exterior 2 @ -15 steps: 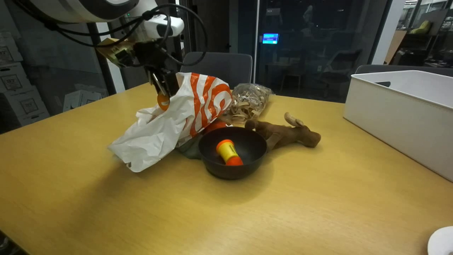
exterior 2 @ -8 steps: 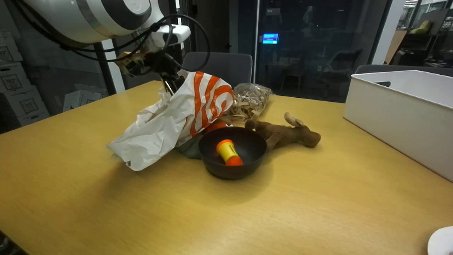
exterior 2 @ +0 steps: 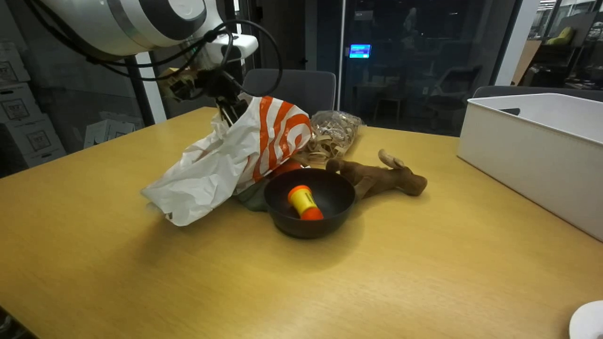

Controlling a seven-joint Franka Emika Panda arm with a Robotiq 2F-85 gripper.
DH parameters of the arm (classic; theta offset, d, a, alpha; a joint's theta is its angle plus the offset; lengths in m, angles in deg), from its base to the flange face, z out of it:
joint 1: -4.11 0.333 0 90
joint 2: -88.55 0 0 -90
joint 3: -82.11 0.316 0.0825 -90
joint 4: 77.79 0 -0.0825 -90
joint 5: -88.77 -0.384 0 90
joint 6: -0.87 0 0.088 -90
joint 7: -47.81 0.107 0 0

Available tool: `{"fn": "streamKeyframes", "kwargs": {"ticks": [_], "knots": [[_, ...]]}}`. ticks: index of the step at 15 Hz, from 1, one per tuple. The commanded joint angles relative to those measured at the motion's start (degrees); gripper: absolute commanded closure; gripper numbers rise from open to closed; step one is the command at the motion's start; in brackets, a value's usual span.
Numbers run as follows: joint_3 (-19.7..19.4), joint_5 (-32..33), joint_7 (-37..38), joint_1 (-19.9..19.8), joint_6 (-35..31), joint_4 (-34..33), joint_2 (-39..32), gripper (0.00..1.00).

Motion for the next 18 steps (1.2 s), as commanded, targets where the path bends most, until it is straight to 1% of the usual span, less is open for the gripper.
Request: {"fn": "streamKeyframes", "kwargs": {"ticks": [1, 4, 5, 6, 7, 8, 10, 12, 15, 18], "knots": [[0.1, -13.6, -16.1, 1.6, 4.0, 2.8, 6.7, 0.00], [-2.1, -23.9, -29.5, 1.6, 12.2, 3.7, 13.4, 0.00], [-6.1, -27.1, -33.8, 4.7, 15.2, 3.9, 15.8, 0.00], [-8.2, -30.0, -38.1, 4.9, 18.2, 4.0, 18.0, 0.00], [-8.1, -32.6, -42.0, 1.9, 21.1, 3.8, 19.6, 0.00], [-9.6, -33.2, -41.6, 1.0, 23.3, 3.5, 20.9, 0.00], [-11.2, -32.5, -37.7, -2.2, 25.4, 3.3, 22.6, 0.00], [-11.9, -30.7, -33.2, -5.8, 25.3, 3.3, 23.1, 0.00], [-11.6, -28.9, -26.9, -10.1, 23.8, 3.1, 20.7, 0.00], [-10.2, -26.9, -18.8, -12.3, 22.1, 3.2, 17.9, 0.00]]}}
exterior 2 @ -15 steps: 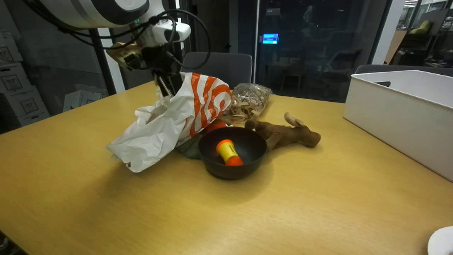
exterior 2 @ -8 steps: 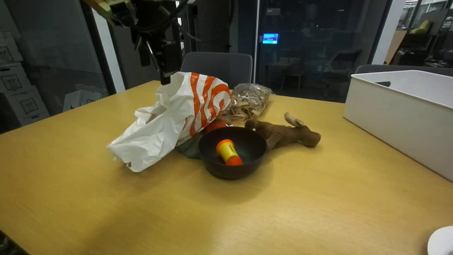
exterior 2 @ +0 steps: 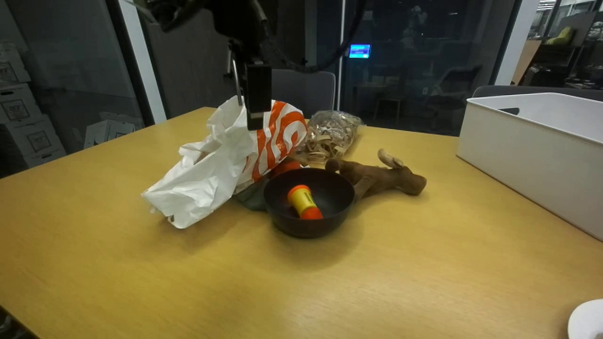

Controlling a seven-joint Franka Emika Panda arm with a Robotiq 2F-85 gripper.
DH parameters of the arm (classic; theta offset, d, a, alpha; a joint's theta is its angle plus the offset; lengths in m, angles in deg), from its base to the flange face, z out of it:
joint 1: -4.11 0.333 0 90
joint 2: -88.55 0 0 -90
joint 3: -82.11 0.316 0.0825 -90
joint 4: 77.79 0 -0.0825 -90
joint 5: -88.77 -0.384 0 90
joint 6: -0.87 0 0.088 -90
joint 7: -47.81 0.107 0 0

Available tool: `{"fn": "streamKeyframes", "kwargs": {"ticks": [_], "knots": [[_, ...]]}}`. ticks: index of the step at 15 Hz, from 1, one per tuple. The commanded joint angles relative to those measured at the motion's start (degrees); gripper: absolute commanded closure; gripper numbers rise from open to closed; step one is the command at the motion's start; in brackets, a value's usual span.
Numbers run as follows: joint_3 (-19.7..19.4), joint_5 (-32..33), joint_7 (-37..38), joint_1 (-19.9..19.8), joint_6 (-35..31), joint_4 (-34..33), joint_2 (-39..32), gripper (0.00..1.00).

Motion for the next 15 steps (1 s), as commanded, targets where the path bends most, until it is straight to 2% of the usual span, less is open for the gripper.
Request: {"fn": "streamKeyframes", "kwargs": {"ticks": [1, 4, 8, 11, 15], "knots": [[2.4, 2.3, 9.7, -2.1, -3.0, -0.3, -3.7, 0.00], [3.9, 4.4, 15.9, -2.2, -8.5, -0.2, -7.7, 0.00], [5.6, 12.7, 27.8, -3.0, -14.9, -1.2, -13.7, 0.00], [5.2, 20.1, 36.5, -2.5, -16.3, -2.6, -18.1, 0.00], [4.2, 25.9, 43.8, -0.7, -17.8, -4.5, -23.0, 0.00]]}}
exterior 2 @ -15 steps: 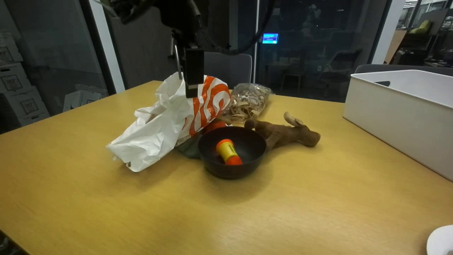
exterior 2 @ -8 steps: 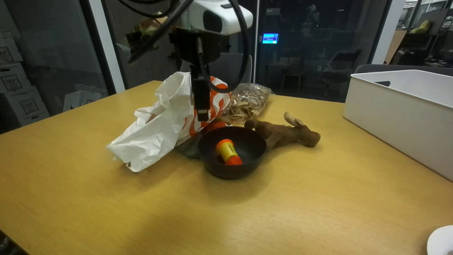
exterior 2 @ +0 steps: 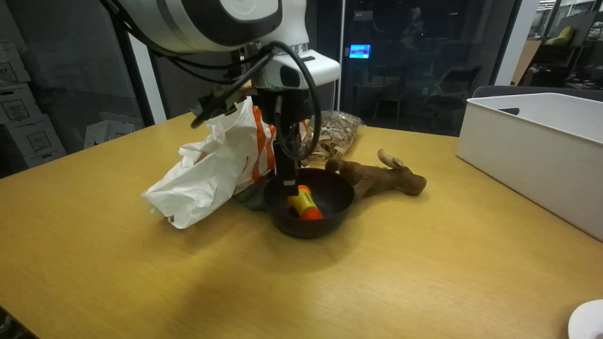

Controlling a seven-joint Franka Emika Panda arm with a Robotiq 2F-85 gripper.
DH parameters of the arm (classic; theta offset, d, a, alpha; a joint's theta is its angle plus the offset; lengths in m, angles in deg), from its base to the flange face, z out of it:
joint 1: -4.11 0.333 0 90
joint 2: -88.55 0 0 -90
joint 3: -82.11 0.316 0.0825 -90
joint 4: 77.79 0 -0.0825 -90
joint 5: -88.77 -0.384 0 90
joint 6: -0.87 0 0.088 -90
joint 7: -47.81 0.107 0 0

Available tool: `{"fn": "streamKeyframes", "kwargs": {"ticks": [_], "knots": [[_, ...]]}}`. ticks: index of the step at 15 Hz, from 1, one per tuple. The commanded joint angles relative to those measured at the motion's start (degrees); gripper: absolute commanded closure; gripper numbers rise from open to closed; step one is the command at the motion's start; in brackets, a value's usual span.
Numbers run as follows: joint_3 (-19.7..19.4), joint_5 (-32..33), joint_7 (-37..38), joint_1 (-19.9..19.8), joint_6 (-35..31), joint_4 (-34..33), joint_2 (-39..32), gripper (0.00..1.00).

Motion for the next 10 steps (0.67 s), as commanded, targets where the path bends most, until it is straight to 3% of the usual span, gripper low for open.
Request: {"fn": "streamKeyframes", "kwargs": {"ticks": [1, 10], "knots": [[-0.7, 4.5, 7.3, 1.6, -1.5, -3.3, -4.8, 0.00], [-3.4, 7.2, 17.7, 6.6, -2.2, -7.8, -12.9, 0.00]]}}
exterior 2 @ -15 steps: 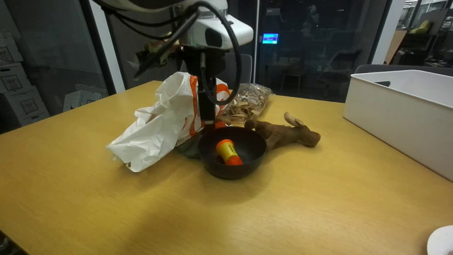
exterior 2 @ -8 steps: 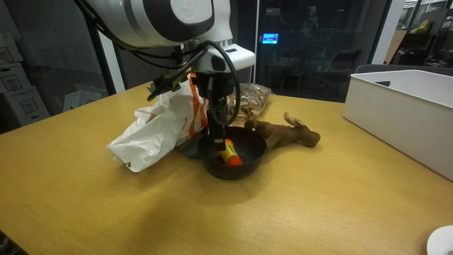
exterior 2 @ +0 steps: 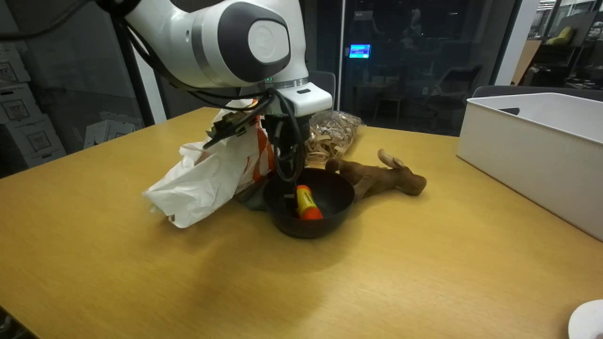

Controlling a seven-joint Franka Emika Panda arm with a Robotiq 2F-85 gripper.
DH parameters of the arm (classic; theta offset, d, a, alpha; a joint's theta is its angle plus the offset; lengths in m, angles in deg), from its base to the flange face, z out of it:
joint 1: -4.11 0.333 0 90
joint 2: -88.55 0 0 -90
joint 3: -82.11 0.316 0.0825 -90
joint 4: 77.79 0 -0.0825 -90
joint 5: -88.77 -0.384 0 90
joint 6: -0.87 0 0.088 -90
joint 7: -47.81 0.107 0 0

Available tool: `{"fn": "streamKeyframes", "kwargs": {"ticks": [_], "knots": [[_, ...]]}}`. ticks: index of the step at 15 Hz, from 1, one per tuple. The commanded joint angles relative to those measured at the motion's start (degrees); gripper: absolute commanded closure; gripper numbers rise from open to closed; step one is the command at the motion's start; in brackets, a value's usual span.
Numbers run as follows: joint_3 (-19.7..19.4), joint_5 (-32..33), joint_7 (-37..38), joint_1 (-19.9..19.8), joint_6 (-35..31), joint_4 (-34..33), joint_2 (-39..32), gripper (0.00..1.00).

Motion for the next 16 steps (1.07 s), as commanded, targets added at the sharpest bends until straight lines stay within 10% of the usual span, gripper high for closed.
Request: {"fn": "streamKeyframes", "kwargs": {"ticks": [1, 5, 6, 12, 16], "knots": [[-2.2, 3.4, 5.1, 2.6, -0.3, -2.8, -3.1, 0.00], [-3.7, 5.0, 7.6, 3.9, -0.1, -4.0, -5.2, 0.00], [-3.8, 4.6, 7.4, 4.0, -0.2, -4.1, -5.4, 0.25], [-3.7, 2.2, 5.2, 3.8, -0.4, -3.6, -2.9, 0.66], [-3.7, 1.4, 3.2, 3.1, 0.0, -2.1, 1.1, 0.67]]}}
